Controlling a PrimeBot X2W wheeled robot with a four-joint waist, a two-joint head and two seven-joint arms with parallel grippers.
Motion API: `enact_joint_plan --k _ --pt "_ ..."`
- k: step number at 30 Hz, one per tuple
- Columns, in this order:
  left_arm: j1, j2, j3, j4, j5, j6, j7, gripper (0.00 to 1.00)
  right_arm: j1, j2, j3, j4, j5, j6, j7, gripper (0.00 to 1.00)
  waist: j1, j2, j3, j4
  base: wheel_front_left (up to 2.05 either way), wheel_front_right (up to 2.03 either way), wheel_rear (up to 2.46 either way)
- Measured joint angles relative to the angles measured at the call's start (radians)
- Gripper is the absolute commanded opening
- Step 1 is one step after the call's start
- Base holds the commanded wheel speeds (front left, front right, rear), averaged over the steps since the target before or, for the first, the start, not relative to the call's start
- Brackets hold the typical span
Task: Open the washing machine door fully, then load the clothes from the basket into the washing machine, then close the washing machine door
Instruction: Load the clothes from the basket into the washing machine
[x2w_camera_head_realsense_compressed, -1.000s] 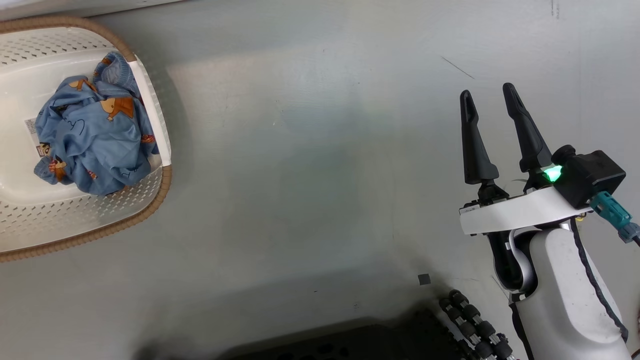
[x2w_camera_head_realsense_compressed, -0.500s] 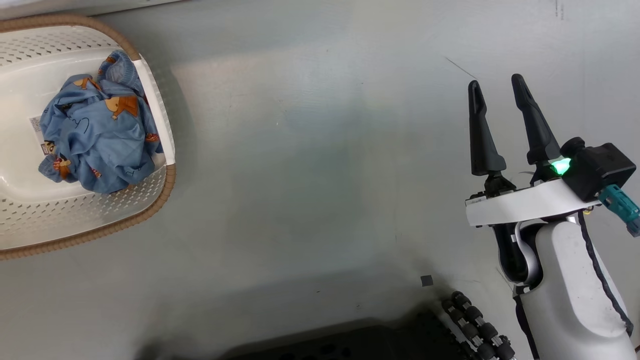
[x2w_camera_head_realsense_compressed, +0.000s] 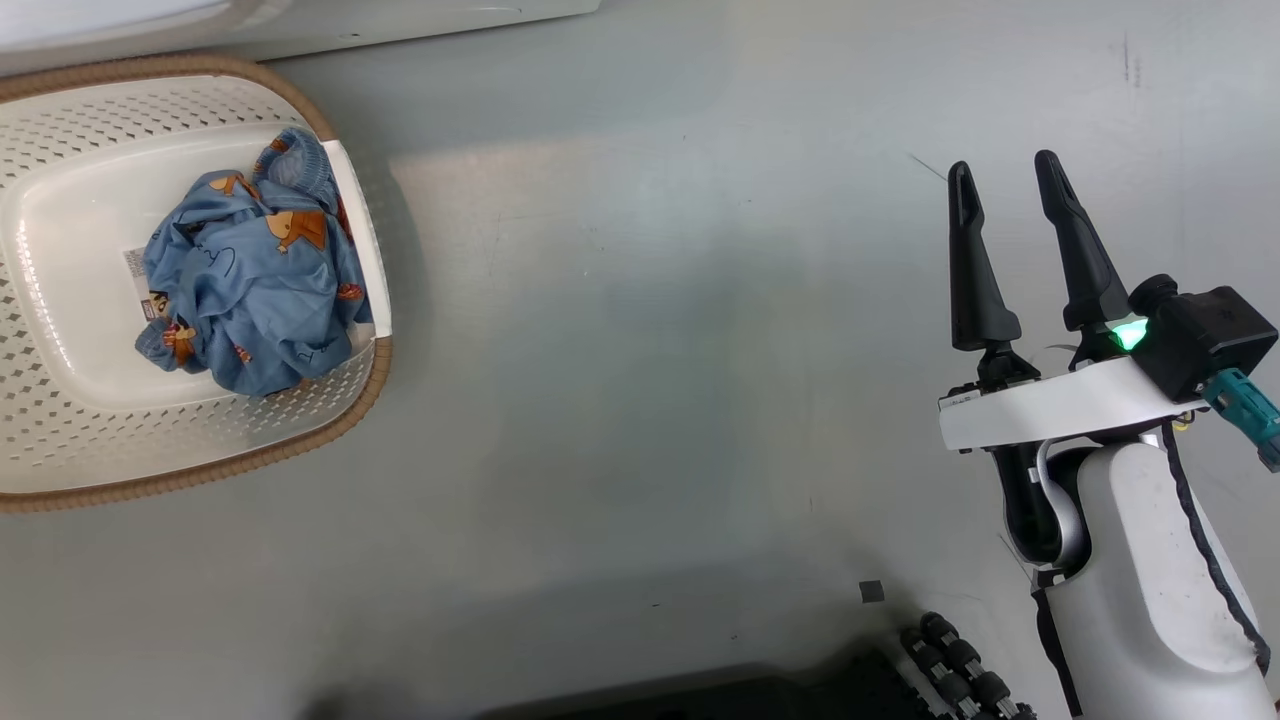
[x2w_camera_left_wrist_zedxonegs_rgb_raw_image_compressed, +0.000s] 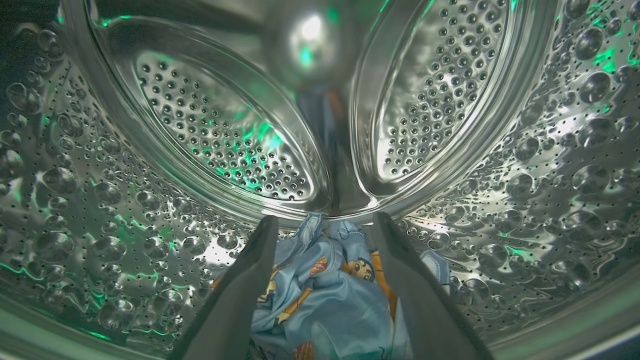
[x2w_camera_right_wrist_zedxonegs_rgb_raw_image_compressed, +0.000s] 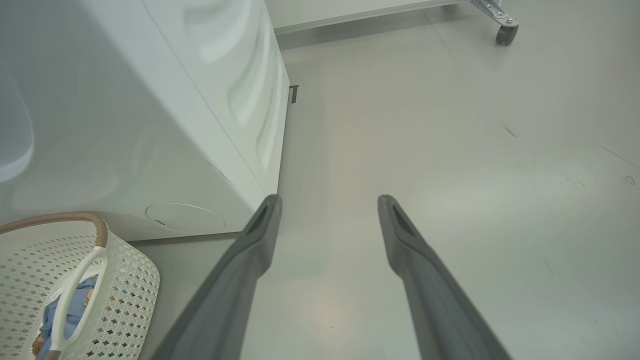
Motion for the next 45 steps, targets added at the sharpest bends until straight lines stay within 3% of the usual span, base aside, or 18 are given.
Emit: enact_joint_plan --k 16,28,45 --pt "0.07 -0.047 0.011 0.018 -0.035 0.0 -0.034 1.0 0.001 0.0 -0.028 0.001 -0.02 0.0 0.0 1.0 0.0 0.0 -0.073 0.029 0.0 0.0 0.0" --pt "0.226 -0.094 0.015 0.017 -0.048 0.0 -0.039 1.0 0.005 -0.001 -0.045 0.012 -0.048 0.001 0.0 1.0 0.0 0.0 -0.165 0.051 0.0 0.0 0.0" --pt "0.504 -0.148 0.1 -0.223 -0.058 0.002 -0.042 1.0 0.073 -0.008 -0.046 0.029 -0.063 0.002 0.0 1.0 0.0 0.0 -0.353 0.079 0.0 0.0 0.0"
